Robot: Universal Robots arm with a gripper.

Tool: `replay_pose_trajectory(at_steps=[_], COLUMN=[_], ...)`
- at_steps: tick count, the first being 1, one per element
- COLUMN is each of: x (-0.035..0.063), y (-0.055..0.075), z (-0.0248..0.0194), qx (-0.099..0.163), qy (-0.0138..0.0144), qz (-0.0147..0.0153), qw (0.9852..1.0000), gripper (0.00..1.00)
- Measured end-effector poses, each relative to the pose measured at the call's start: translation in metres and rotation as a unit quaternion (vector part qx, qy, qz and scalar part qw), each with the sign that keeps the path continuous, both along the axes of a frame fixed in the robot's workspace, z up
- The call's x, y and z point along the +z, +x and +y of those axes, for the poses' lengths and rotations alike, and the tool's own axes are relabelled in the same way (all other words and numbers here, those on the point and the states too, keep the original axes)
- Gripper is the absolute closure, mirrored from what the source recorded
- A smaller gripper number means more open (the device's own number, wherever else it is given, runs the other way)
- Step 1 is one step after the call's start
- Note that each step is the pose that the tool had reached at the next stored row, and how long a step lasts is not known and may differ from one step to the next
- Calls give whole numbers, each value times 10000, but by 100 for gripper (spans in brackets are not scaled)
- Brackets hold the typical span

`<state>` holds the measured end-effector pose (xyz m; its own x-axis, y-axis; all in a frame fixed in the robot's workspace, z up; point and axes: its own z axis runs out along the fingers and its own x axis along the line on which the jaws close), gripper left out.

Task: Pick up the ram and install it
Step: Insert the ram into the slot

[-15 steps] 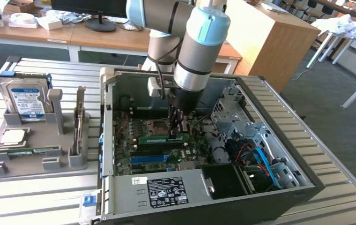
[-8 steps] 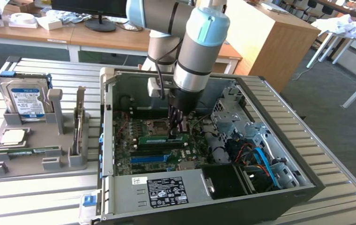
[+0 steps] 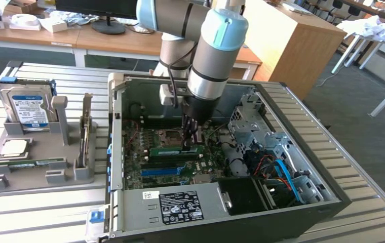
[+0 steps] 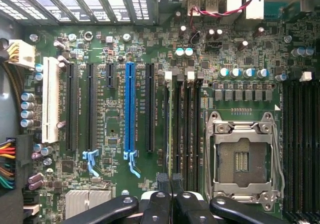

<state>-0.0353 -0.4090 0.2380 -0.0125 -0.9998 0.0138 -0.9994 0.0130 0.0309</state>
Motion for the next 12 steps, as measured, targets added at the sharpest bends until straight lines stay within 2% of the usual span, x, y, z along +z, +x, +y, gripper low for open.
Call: replay_pose_trajectory(at_steps=[12], x=[-32], y=[0], z=[-1], qx=[1], qy=[-3], qz=[1], qw=[10000], gripper=[89])
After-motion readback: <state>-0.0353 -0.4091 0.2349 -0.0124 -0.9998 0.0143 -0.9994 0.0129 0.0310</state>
